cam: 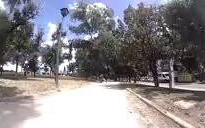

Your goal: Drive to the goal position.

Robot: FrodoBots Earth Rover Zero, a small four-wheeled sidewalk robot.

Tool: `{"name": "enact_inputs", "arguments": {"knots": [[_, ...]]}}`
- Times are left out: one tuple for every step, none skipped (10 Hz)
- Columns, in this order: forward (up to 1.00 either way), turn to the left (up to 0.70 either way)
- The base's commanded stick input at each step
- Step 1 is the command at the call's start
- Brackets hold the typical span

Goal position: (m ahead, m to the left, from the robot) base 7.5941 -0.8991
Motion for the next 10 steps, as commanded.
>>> {"name": "enact_inputs", "arguments": {"knots": [[0.7,0.0],[0.7,0.0],[0.7,0.0],[0.7,0.0],[0.7,0.0],[0.7,0.0],[0.7,0.0],[0.7,0.0],[0.7,0.0],[0.7,0.0]]}}
